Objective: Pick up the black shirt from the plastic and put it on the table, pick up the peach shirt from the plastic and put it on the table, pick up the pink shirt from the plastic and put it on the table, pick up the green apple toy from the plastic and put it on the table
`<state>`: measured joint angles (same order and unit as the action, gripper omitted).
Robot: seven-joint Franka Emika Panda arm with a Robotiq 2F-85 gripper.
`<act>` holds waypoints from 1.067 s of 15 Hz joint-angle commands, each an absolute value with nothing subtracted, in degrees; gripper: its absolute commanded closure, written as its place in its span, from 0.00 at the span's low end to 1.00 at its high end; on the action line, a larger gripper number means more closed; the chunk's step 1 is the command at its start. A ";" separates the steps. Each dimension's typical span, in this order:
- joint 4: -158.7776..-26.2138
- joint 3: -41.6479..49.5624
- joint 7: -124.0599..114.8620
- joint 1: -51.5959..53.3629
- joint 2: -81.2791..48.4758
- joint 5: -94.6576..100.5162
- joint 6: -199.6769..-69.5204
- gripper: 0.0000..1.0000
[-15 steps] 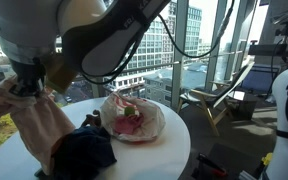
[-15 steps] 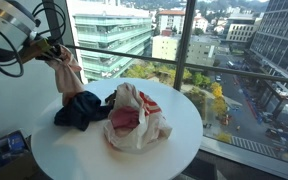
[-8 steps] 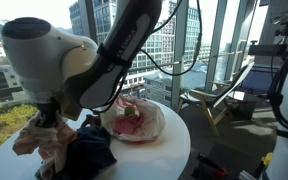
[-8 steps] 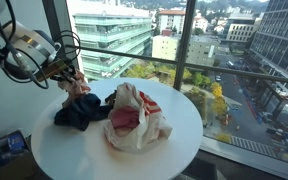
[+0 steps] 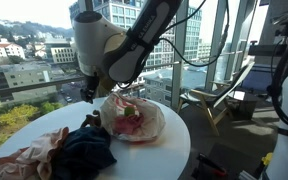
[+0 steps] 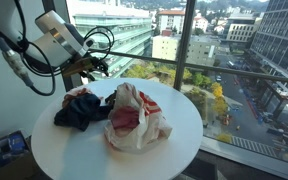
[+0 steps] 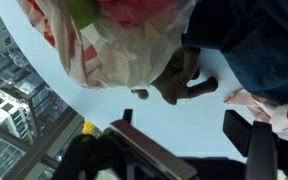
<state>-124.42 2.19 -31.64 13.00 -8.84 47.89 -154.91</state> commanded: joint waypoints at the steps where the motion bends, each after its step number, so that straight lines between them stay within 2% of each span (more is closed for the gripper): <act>1: -132.44 3.47 -26.69 7.98 -5.48 36.46 -157.64 0.00; 7: -134.27 1.14 -11.82 2.35 -9.91 11.75 -157.88 0.00; 8: -135.89 -3.79 -8.02 -1.82 -9.04 6.08 -157.79 0.00; 9: -134.49 1.71 -12.74 3.15 -9.96 12.42 -156.80 0.00; 12: -134.96 -1.32 -8.90 0.58 -10.18 6.89 -156.75 0.00; 16: -132.67 3.21 -16.16 3.56 -15.06 15.15 -160.23 0.00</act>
